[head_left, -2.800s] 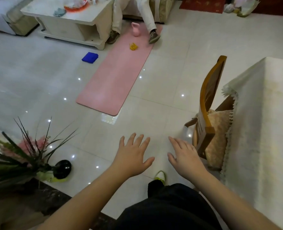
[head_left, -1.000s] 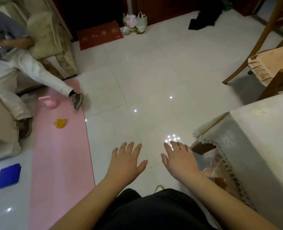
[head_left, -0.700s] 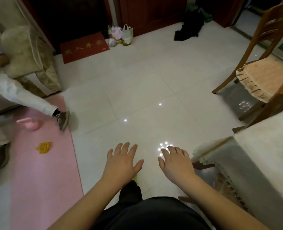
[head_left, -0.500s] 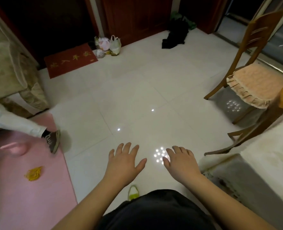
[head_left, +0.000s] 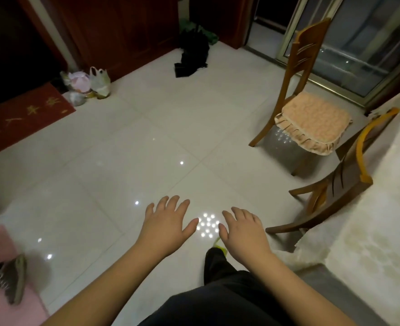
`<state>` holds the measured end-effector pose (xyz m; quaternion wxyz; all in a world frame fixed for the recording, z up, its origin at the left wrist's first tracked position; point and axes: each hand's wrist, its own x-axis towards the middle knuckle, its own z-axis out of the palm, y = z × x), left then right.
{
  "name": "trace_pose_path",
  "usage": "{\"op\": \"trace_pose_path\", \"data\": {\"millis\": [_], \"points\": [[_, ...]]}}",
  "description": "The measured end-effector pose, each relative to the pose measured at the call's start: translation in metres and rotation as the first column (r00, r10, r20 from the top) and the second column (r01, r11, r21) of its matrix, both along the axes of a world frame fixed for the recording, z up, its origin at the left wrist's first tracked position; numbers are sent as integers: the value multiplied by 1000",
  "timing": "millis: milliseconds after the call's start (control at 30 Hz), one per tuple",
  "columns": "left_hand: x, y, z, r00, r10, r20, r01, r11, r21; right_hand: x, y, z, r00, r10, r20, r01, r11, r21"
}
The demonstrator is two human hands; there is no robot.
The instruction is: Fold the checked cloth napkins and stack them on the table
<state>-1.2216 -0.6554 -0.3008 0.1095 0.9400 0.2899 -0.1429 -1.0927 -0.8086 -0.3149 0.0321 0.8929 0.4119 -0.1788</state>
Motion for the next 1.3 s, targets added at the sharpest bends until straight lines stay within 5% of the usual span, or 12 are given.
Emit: {"op": "trace_pose_path", "data": {"millis": [333,700,967,1300], "points": [[201,89,13,988,-138,71,140,990,-17,193,81,19,995,74,-64,-76,996,-35],[325,250,35,971,-109,212,114,993,-9,330,254,43,996,74,-44,-74,997,-18],[402,392,59,967,-156,204,148,988,53,397,389,62,1000,21,-17,-22,999,-37],[566,481,61,927,-290,236,287,957,49,527,454,83,987,-153,39,151,988,43]]}}
